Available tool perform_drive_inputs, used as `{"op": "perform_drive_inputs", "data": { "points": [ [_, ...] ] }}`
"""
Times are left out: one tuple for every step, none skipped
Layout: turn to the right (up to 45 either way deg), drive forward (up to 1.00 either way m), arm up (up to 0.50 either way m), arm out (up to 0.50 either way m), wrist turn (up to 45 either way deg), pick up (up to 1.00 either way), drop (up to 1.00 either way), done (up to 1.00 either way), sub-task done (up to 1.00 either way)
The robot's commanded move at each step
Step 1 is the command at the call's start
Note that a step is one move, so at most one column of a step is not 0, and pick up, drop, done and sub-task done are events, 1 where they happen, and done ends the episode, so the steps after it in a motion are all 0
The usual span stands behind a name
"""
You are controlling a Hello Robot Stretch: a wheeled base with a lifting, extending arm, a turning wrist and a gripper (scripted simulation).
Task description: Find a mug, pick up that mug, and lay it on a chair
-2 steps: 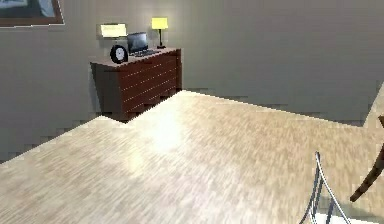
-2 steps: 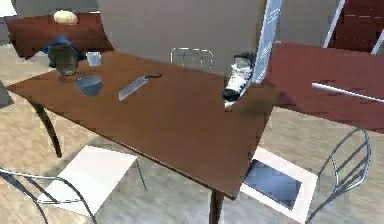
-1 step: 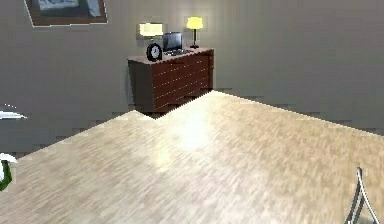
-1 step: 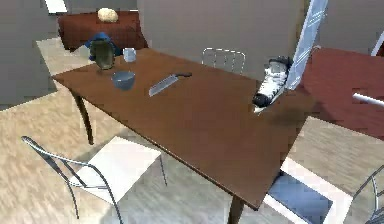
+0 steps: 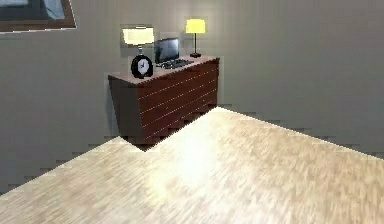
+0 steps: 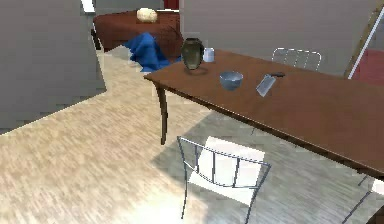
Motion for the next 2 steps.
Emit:
{"op": "perform_drive_inputs", "data": {
  "points": [
    [24.0, 0.0, 0.0, 0.0, 0.0, 0.0, 0.0, 0.0, 0.0],
    [0.0, 0.15, 0.0, 0.0, 0.0, 0.0, 0.0, 0.0, 0.0]
  ]
}}
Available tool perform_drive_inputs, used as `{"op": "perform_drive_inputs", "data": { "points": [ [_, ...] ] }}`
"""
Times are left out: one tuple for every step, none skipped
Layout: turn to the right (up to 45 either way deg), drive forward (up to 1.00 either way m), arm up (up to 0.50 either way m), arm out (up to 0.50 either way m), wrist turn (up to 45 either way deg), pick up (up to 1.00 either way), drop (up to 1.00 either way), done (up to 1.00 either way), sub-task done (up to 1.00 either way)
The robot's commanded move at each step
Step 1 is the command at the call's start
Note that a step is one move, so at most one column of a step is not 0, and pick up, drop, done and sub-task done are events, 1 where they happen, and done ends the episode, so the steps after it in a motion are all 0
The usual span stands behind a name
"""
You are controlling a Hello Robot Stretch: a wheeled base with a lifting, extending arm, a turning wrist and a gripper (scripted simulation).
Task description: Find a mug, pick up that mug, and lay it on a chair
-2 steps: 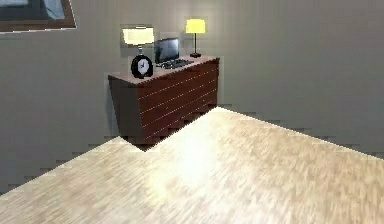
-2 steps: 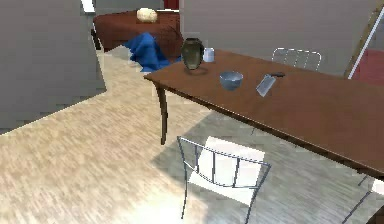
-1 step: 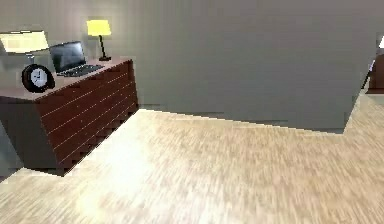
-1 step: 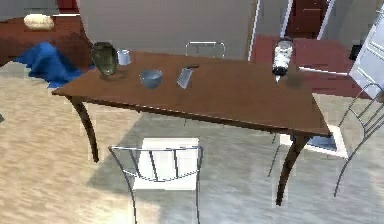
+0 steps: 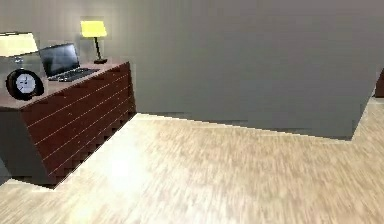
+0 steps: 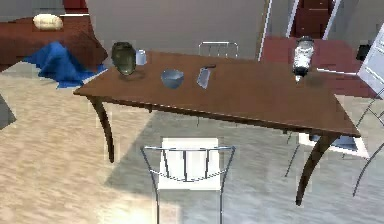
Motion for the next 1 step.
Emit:
{"op": "perform_drive_inputs", "data": {
  "points": [
    [24.0, 0.0, 0.0, 0.0, 0.0, 0.0, 0.0, 0.0, 0.0]
  ]
}}
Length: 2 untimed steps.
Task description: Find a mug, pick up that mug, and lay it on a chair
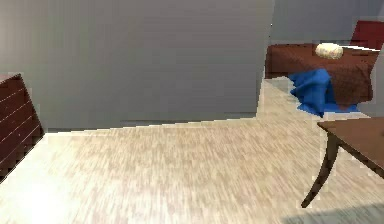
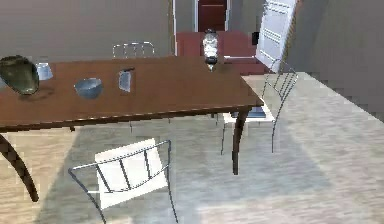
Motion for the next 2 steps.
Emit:
{"op": "perform_drive_inputs", "data": {
  "points": [
    [0.0, 0.55, 0.0, 0.0, 0.0, 0.0, 0.0, 0.0, 0.0],
    [24.0, 0.0, 0.0, 0.0, 0.0, 0.0, 0.0, 0.0, 0.0]
  ]
}}
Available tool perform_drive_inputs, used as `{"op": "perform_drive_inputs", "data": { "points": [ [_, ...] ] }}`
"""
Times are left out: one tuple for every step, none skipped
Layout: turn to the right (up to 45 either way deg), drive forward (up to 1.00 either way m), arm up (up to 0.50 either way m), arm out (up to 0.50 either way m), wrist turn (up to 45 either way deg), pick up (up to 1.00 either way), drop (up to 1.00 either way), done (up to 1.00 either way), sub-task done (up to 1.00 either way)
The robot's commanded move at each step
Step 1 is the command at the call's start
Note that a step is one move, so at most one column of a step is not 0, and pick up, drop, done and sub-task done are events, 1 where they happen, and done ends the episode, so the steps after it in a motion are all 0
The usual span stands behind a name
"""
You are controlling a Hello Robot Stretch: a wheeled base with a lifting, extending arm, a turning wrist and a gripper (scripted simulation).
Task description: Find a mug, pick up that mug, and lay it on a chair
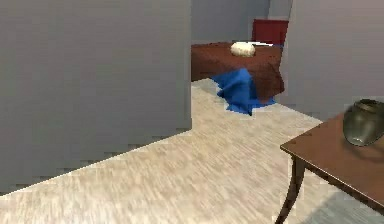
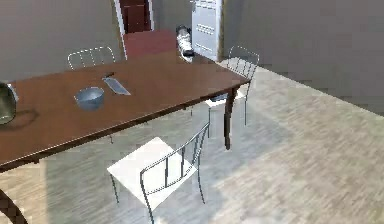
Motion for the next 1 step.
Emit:
{"op": "perform_drive_inputs", "data": {
  "points": [
    [0.0, 1.0, 0.0, 0.0, 0.0, 0.0, 0.0, 0.0, 0.0]
  ]
}}
